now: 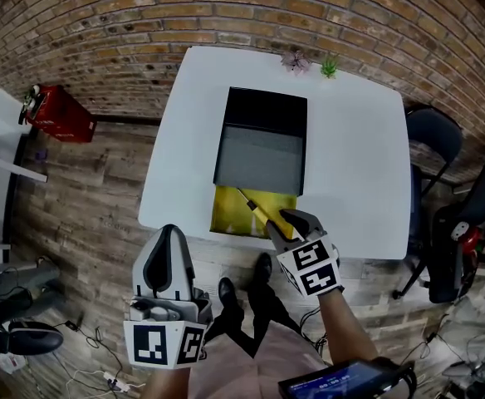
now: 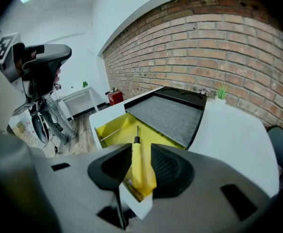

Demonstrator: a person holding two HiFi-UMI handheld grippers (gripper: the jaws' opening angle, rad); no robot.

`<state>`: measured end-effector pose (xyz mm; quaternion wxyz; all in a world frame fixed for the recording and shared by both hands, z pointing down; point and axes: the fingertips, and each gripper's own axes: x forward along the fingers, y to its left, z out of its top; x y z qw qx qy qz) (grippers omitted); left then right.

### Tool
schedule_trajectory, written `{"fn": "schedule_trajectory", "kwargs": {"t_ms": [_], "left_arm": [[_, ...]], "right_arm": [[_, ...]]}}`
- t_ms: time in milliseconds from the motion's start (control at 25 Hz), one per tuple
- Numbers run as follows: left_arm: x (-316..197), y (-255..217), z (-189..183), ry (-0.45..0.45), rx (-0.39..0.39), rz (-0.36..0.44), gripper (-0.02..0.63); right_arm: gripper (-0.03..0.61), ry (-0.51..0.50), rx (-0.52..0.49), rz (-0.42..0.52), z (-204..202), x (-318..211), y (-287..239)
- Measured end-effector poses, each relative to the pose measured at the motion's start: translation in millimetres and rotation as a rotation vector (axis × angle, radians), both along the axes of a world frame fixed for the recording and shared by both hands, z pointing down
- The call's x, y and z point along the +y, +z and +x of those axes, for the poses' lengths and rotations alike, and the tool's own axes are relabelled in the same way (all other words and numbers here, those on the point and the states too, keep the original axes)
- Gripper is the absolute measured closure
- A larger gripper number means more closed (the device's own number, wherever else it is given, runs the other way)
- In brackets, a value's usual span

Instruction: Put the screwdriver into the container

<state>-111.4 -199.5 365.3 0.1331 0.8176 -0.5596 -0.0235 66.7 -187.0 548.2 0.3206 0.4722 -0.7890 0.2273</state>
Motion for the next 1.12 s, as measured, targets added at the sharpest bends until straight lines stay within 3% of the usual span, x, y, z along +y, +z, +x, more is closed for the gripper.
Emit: {"fn": "schedule_trajectory", "kwargs": {"t_ms": [240, 560, 880, 1120], "left_arm": [[11, -22, 3, 0.024, -0.006, 0.049, 0.6], [20, -83, 7, 0.078, -0.008, 0.206, 0.6], [31, -149, 8, 0.09, -0.069, 0.34, 0.6], [33, -164, 16, 0.095, -0.111, 0.368, 0.6]], "right_arm": [[0.456, 0.053, -0.037, 0.095, 5, 2, -42], [0.488, 0.133, -0.152, 0.35, 0, 3, -155], [0.576, 0.203, -0.11, 0.63, -11, 31, -262], [0.577, 0.232, -0.064, 0.722, -3, 47, -291]]}}
